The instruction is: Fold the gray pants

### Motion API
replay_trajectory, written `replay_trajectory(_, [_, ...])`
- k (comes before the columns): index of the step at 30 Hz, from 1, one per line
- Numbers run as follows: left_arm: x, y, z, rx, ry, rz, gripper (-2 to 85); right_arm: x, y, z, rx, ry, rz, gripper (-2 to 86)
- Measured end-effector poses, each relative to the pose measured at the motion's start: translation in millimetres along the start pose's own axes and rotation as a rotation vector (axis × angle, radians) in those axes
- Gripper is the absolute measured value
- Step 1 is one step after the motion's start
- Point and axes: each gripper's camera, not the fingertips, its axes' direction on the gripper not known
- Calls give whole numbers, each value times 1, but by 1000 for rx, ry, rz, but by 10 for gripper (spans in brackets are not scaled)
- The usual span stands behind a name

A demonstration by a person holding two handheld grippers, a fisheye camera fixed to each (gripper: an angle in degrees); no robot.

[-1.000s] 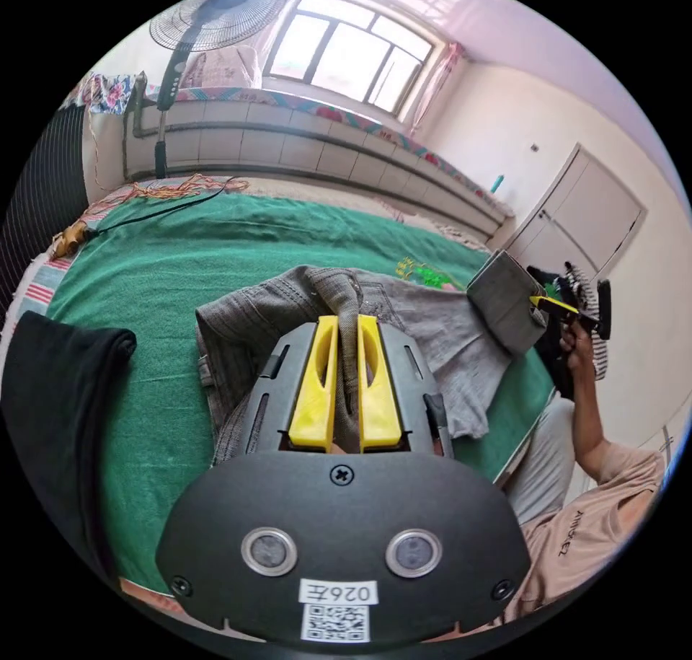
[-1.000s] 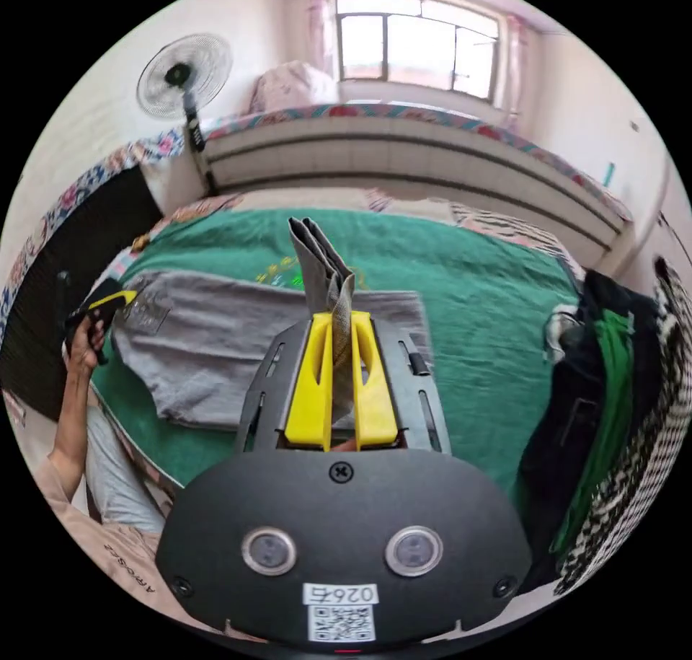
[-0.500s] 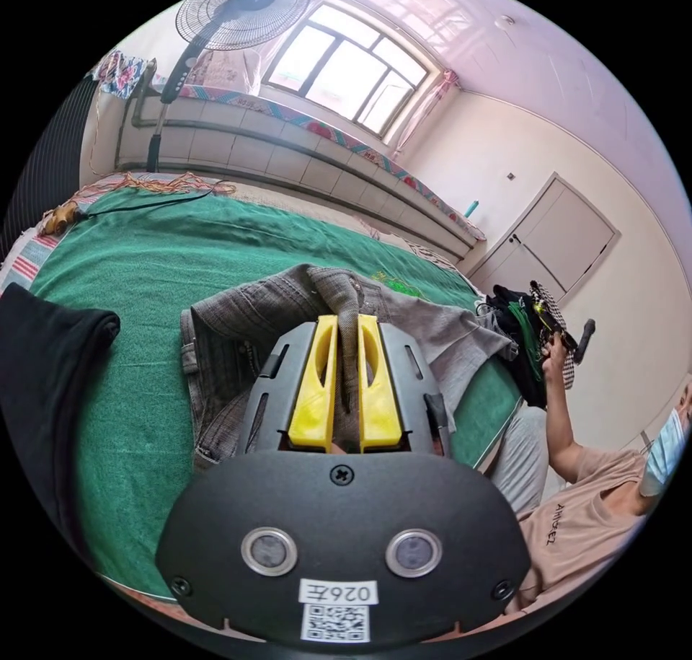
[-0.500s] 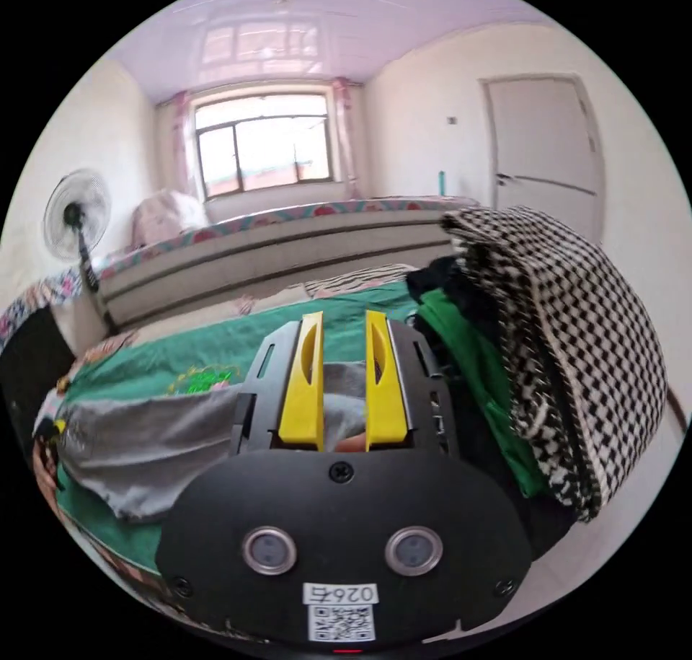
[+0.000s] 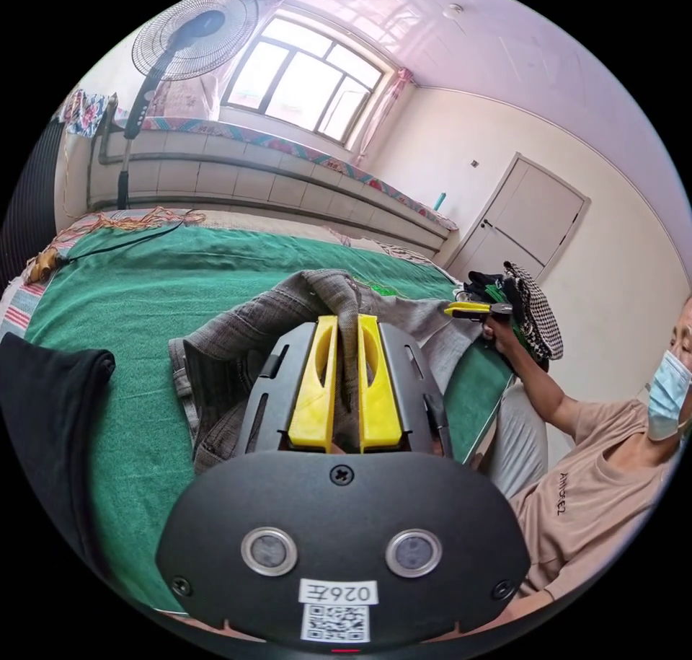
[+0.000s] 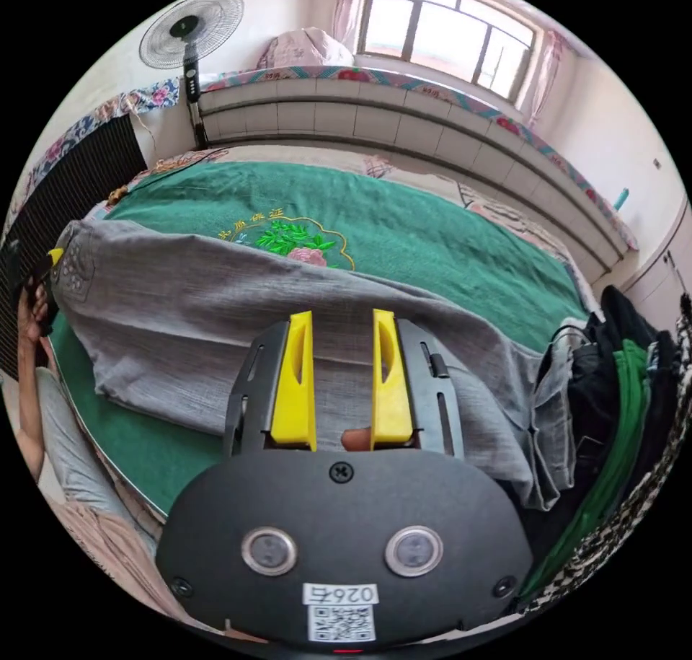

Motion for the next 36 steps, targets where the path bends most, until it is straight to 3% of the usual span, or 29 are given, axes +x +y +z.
replay_trajectory(5, [20,3,-22,16,80,136,50,67,26,15,22,-214,205,118])
replay_trajectory(8, [37,4,-39,37,148,271,49,87,43,11,70,-230,224,128])
replay_trajectory(14, [44,14,-69,115,348,423,26,68,69,4,122,-146,-26,171])
replay_trajectory(19, [39,20,-78,133,402,444,8,26,102,26,94,24,-282,196])
replay_trajectory(23, [40,22,-75,110,443,466,4,8,123,74,10,96,-342,162])
replay_trajectory(27, [48,24,-72,86,456,508,3,2,140,116,-107,194,-342,6])
replay_trajectory(30, [44,26,-73,83,467,500,4,5,155,132,-139,275,-331,-8])
replay_trajectory(36, [27,31,-82,134,442,435,4,29,179,102,-49,140,-219,-11])
